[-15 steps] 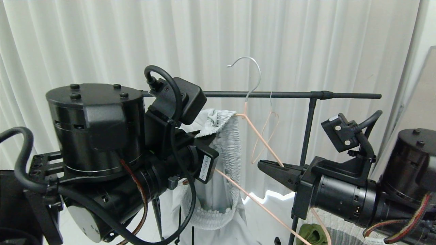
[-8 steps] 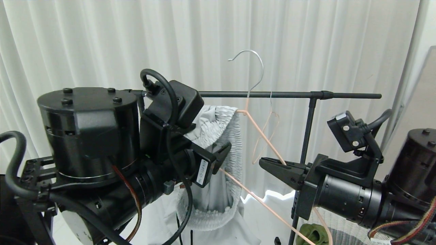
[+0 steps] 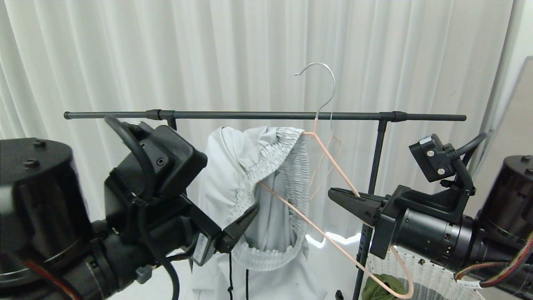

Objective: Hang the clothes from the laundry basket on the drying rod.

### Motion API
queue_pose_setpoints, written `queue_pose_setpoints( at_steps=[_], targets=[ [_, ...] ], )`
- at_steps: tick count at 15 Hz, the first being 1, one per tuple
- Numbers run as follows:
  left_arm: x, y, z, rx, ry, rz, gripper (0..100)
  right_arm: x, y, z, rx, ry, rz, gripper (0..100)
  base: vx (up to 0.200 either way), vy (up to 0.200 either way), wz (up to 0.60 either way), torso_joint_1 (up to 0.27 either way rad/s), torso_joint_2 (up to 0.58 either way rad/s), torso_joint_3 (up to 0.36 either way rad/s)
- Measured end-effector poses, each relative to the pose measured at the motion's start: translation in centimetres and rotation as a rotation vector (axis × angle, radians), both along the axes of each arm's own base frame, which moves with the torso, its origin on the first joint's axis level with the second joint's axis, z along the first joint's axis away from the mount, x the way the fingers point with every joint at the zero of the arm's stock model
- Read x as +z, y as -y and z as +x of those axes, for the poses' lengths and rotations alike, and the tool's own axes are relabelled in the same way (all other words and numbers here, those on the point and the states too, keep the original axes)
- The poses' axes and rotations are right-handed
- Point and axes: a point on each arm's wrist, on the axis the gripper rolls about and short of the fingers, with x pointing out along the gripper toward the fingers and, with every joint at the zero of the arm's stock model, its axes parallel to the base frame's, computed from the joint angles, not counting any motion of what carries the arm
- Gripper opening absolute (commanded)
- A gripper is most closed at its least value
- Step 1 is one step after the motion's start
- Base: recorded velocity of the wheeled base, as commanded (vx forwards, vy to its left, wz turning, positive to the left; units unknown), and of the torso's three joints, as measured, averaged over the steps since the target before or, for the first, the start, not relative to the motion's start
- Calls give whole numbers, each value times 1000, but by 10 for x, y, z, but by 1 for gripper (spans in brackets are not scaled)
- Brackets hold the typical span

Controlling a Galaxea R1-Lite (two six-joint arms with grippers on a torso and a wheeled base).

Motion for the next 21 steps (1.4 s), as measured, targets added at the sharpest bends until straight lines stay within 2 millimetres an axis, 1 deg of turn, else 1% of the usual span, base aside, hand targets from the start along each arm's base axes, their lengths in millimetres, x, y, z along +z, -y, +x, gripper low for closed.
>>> queue_pose_setpoints(
  at_steps=[3,5,7,9,12,14,16,21],
  targets=[
    [13,-19,6,45,94,61,100,-2,7,5,-10,11,-37,0,0,0,0,0,0,0],
    [20,-23,13,15,117,60,100,-2,10,3,-14,-12,-77,0,0,0,0,0,0,0],
    [23,-25,22,-46,123,54,100,4,14,0,1,-13,-79,0,0,0,0,0,0,0],
    [23,-22,29,-108,124,69,100,9,16,-3,37,2,-65,0,0,0,0,0,0,0],
    [14,-17,46,-117,142,174,100,6,19,-8,94,20,-85,0,0,0,0,0,0,0],
    [14,-13,57,-120,157,174,100,4,21,-11,133,19,-87,0,0,0,0,0,0,0],
    [9,-6,64,-170,162,163,100,3,21,-13,145,20,-90,0,0,0,0,0,0,0],
    [-1,4,77,-196,181,147,100,0,20,-19,254,38,-106,0,0,0,0,0,0,0]
  ],
)
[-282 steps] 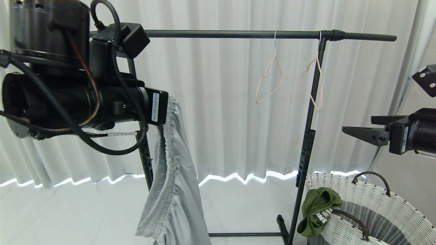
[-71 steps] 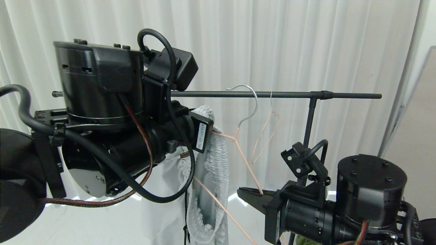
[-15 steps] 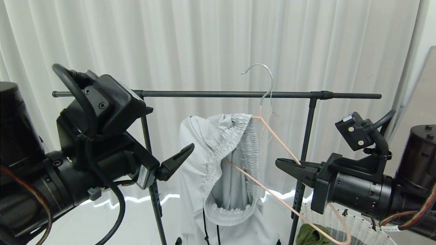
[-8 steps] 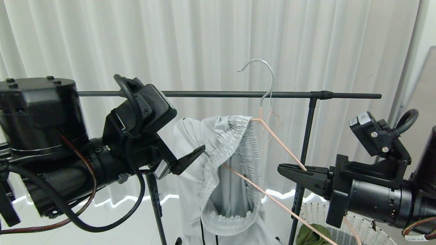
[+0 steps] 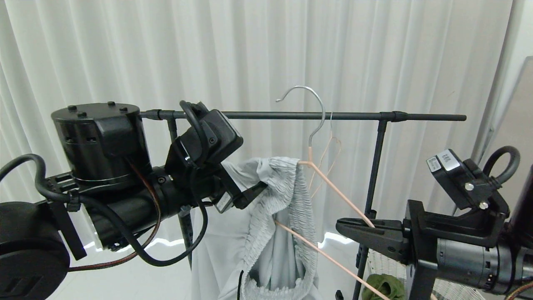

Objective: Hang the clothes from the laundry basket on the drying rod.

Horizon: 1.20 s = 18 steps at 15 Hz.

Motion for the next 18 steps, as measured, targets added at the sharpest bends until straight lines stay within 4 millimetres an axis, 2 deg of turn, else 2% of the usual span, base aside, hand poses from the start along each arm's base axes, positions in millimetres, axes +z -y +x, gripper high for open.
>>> queue_pose_setpoints(
  at_steps=[9,10,18],
  targets=[
    [-8,3,1,-95,-29,7,100,-3,0,-4,101,-28,-15,0,0,0,0,0,0,0],
    [-9,3,1,-103,-30,6,0,-3,0,-6,112,-29,-15,0,0,0,0,0,0,0],
    [-12,2,-2,-175,-42,-1,0,-1,-1,-12,138,-27,-12,0,0,0,0,0,0,0]
  ],
)
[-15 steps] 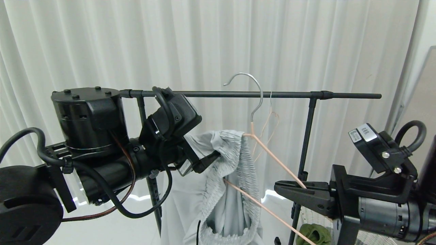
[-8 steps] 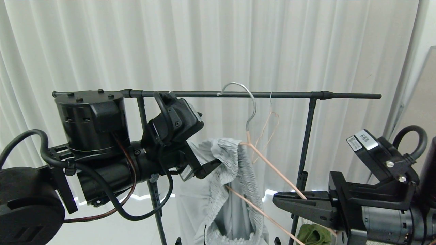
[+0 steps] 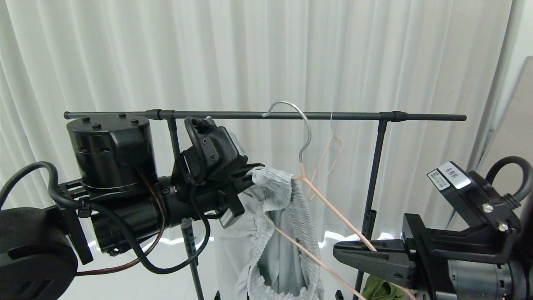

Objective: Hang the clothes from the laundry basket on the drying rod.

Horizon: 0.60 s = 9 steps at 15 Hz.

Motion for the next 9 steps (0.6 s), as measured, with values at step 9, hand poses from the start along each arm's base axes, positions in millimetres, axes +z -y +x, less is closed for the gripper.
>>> queue_pose_setpoints(
  at_steps=[9],
  targets=[
    [-4,-7,2,27,52,-36,0,5,12,8,-77,16,20,0,0,0,0,0,0,0]
  ],
)
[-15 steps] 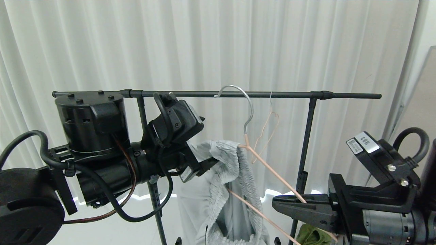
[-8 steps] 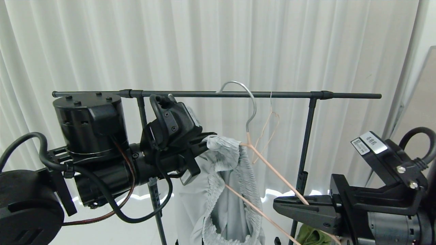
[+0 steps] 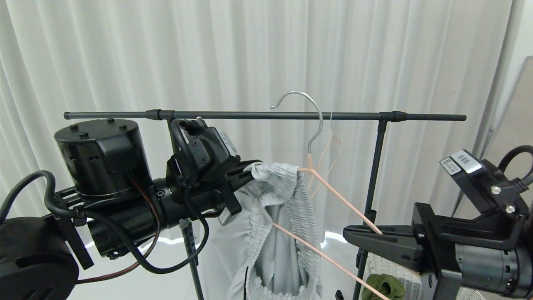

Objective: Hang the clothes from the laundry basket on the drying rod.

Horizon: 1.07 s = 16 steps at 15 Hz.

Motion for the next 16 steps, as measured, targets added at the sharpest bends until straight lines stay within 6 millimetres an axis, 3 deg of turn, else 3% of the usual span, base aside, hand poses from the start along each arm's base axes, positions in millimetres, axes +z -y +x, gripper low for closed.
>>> queue_pose_setpoints(
  at_steps=[2,3,8,10,16],
  targets=[
    [-1,-2,1,10,-1,-1,0,1,4,3,-22,4,5,0,0,0,0,0,0,0],
    [-1,-3,1,12,-1,-1,0,2,4,3,-27,5,5,100,0,0,0,0,0,0],
    [-1,-7,4,85,4,7,0,2,13,13,-87,41,-9,100,0,0,0,0,0,0],
    [-1,-10,5,187,11,16,0,-6,23,21,-144,59,-99,100,0,0,0,0,0,0],
    [-5,-13,6,409,11,54,0,3,30,28,-418,67,-267,100,0,0,0,0,0,0]
  ],
)
